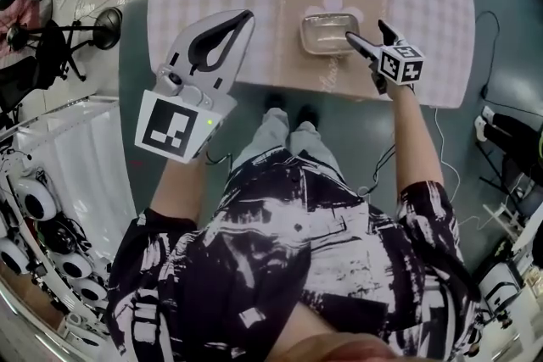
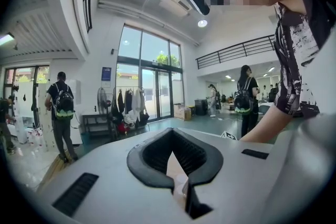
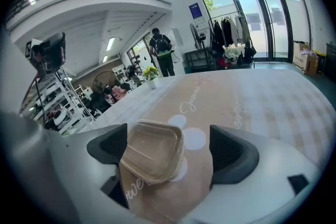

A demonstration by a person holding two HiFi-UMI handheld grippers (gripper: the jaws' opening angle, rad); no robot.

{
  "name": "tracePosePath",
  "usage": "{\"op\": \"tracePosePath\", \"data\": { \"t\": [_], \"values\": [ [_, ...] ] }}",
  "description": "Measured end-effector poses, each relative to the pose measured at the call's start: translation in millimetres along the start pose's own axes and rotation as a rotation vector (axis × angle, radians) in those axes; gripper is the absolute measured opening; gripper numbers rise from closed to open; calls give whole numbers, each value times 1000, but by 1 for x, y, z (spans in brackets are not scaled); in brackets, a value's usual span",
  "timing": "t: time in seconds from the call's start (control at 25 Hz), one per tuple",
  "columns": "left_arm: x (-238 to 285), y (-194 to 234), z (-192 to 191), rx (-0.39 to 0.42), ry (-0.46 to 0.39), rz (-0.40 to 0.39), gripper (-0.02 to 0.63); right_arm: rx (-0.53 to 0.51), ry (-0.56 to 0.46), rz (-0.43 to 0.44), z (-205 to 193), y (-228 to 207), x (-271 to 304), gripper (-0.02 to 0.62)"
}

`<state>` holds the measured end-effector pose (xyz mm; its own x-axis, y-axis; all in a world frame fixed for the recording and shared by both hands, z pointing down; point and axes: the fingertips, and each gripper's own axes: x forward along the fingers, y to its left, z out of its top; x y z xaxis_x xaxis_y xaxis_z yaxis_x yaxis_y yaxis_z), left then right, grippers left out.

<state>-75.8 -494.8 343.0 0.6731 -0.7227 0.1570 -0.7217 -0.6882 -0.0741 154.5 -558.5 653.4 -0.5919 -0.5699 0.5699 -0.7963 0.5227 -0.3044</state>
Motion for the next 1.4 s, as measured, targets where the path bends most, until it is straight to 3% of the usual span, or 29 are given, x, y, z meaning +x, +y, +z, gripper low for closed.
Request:
{"op": "tracePosePath", "data": {
  "t": [0.68,0.88,1.28,1.4],
  "values": [
    [13,5,-8,-15,27,21,0,95,112,68,-31,-19,12,163],
    [13,5,-9,-14,33,24,-1,115,126,77,-37,-20,13,105],
    [14,5,-10,-5,29,29,0,170,140,107,-44,-21,18,91],
    [20,-3,-10,-3,29,28,0,170,139,100,-48,-31,12,41]
  ]
}}
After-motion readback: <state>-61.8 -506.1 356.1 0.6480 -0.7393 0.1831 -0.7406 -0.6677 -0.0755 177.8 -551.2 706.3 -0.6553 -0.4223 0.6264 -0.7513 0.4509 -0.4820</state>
